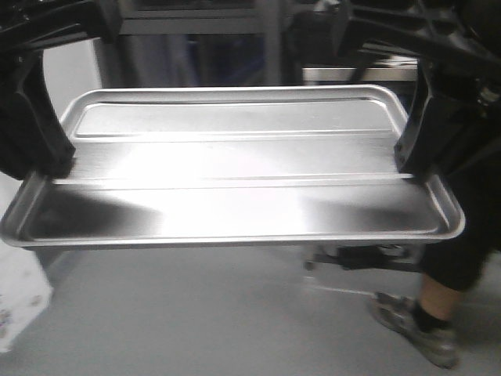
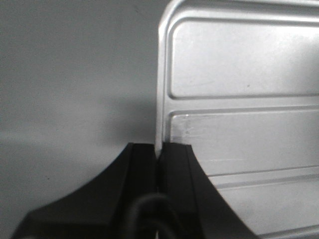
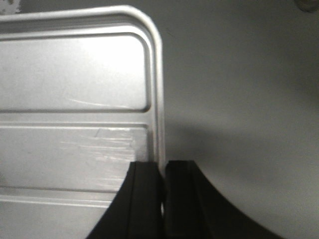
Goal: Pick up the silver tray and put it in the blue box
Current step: 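Keep the tray gripped in both grippers while driving toward the blue bins, then bring the held tray up to the shelf of blue bins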
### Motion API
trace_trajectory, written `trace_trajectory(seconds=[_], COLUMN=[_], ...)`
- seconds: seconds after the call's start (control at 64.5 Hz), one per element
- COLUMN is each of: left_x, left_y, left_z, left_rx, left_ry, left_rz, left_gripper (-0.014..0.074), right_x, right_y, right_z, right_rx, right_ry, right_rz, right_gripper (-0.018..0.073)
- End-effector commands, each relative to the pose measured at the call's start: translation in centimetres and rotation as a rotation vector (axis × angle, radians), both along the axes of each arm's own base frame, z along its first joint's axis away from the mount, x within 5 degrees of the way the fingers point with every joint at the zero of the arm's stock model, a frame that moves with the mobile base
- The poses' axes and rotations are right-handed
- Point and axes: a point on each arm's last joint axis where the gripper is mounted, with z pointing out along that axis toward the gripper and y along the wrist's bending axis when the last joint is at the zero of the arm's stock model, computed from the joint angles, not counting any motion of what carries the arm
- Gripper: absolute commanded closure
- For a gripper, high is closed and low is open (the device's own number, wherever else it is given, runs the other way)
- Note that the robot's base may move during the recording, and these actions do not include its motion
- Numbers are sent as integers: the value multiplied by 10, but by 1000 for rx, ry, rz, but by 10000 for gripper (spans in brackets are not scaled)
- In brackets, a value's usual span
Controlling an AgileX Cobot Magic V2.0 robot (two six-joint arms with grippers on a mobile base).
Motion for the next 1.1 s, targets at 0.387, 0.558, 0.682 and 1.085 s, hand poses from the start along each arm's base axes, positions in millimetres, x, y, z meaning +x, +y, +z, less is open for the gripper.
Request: trace_trajectory(seconds=[0.387,0.558,0.682,1.085], left_x=[1,1,1,1], left_y=[10,10,10,10], left_z=[10,10,10,10], left_rx=[66,66,66,66], left_ry=[-44,-44,-44,-44], left_rz=[10,10,10,10], left_gripper=[700,700,700,700], right_x=[2,2,2,2], right_y=[-10,-10,-10,-10], right_z=[12,12,12,12], right_rx=[-71,-71,-71,-71], right_ry=[-61,-61,-61,-61], right_rz=[-12,-12,-12,-12], right_gripper=[499,499,499,499])
